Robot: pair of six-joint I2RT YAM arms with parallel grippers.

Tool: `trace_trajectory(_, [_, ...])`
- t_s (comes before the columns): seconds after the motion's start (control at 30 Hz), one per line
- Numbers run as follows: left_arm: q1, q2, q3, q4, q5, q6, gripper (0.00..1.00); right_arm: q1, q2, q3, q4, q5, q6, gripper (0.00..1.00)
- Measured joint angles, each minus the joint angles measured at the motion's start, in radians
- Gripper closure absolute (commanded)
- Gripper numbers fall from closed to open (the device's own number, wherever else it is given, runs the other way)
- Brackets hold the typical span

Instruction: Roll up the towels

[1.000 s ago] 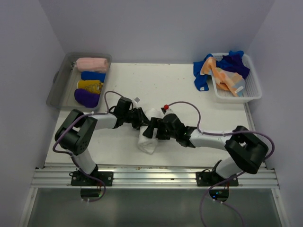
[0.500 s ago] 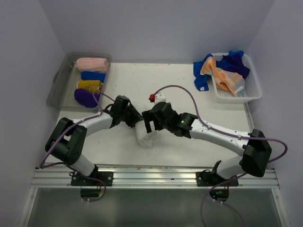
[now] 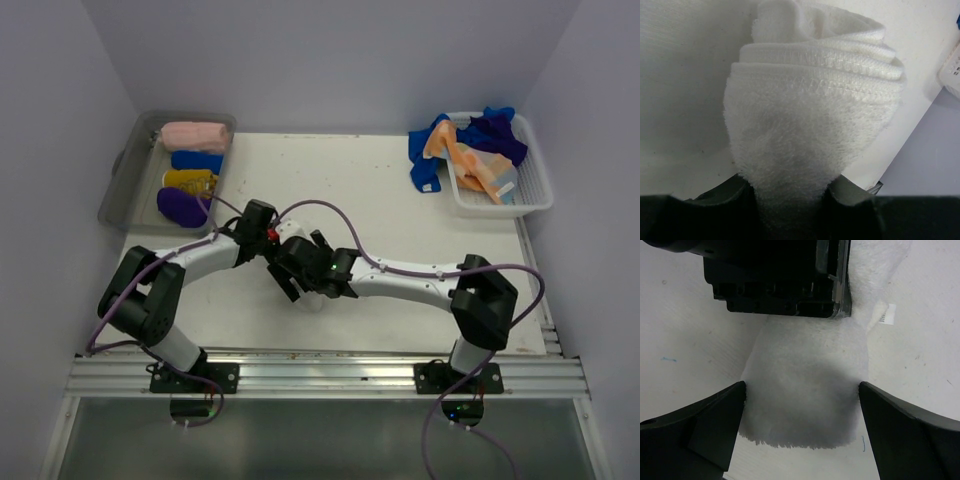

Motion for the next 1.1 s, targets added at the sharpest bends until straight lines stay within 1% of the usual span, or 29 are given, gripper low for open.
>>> trace_trajectory(0.17, [0.0, 0.003, 0.006, -0.01, -0.005, 0.005, 1.0, -0.002, 0.051, 0.006, 0.011, -0.002, -0.012, 0.01])
trace_trajectory(0.2, [0.0, 0.004, 0.008, -0.013, -0.007, 0.008, 1.0, -0.002, 0.058, 0.006, 0.016, -0.003, -0.011, 0.03])
trace_trajectory(0.27, [0.0, 0.005, 0.014, -0.021, -0.016, 0.01, 1.0, -0.006, 0.066, 0.006, 0.023, -0.008, -0.006, 0.12])
trace_trajectory(0.3, [0.0, 0.005, 0.016, -0.025, -0.021, 0.011, 1.0, -0.01, 0.067, 0.006, 0.026, -0.015, 0.001, 0.22])
trace_trajectory(0.37, [0.0, 0.005, 0.019, -0.029, -0.029, 0.012, 1.0, -0.024, 0.067, 0.005, 0.03, -0.035, 0.018, 0.34])
trace_trajectory(0.4, [0.0, 0.005, 0.02, -0.031, -0.032, 0.013, 1.0, -0.034, 0.067, 0.001, 0.035, -0.049, 0.034, 0.45])
trace_trajectory(0.47, [0.0, 0.005, 0.023, -0.033, -0.042, 0.021, 0.99, -0.055, 0.062, -0.019, 0.058, -0.083, 0.071, 0.56])
trace_trajectory(0.5, [0.0, 0.005, 0.025, -0.034, -0.045, 0.027, 0.96, -0.067, 0.054, -0.037, 0.077, -0.102, 0.097, 0.67])
trace_trajectory(0.53, [0.0, 0.005, 0.027, -0.036, -0.048, 0.028, 0.92, -0.079, 0.041, -0.056, 0.097, -0.121, 0.119, 0.72])
trace_trajectory(0.57, [-0.001, 0.005, 0.028, -0.037, -0.049, 0.031, 0.83, -0.092, 0.024, -0.076, 0.115, -0.143, 0.144, 0.79])
trace_trajectory(0.63, [-0.002, 0.006, 0.032, -0.038, -0.05, 0.036, 0.7, -0.117, -0.007, -0.122, 0.158, -0.188, 0.19, 0.83])
trace_trajectory(0.67, [-0.004, 0.006, 0.034, -0.039, -0.05, 0.039, 0.58, -0.132, -0.023, -0.148, 0.183, -0.212, 0.217, 0.86])
trace_trajectory(0.7, [-0.006, 0.006, 0.036, -0.04, -0.051, 0.047, 0.51, -0.147, -0.039, -0.174, 0.211, -0.238, 0.243, 0.88])
trace_trajectory(0.73, [-0.007, 0.006, 0.039, -0.043, -0.051, 0.055, 0.46, -0.162, -0.055, -0.204, 0.24, -0.265, 0.268, 0.88])
trace_trajectory(0.77, [-0.009, 0.006, 0.044, -0.048, -0.051, 0.063, 0.36, -0.177, -0.072, -0.233, 0.267, -0.29, 0.294, 0.89])
trace_trajectory(0.8, [-0.01, 0.006, 0.049, -0.052, -0.051, 0.073, 0.31, -0.193, -0.086, -0.259, 0.291, -0.314, 0.318, 0.89])
trace_trajectory(0.83, [-0.01, 0.006, 0.054, -0.056, -0.051, 0.08, 0.23, -0.209, -0.099, -0.285, 0.314, -0.335, 0.34, 0.89])
trace_trajectory(0.9, [-0.01, 0.005, 0.064, -0.065, -0.057, 0.093, 0.2, -0.238, -0.12, -0.33, 0.359, -0.374, 0.381, 0.9])
trace_trajectory(0.93, [-0.01, 0.003, 0.068, -0.069, -0.06, 0.103, 0.14, -0.25, -0.129, -0.348, 0.377, -0.392, 0.399, 0.9])
trace_trajectory(1.0, [-0.01, -0.005, 0.071, -0.078, -0.069, 0.116, 0.12, -0.265, -0.137, -0.376, 0.413, -0.416, 0.428, 0.9])
trace_trajectory(1.03, [-0.009, -0.014, 0.071, -0.083, -0.074, 0.125, 0.09, -0.272, -0.143, -0.394, 0.435, -0.428, 0.442, 0.9])
trace_trajectory(1.1, [-0.008, -0.036, 0.071, -0.089, -0.081, 0.142, 0.07, -0.285, -0.157, -0.433, 0.482, -0.45, 0.472, 0.89])
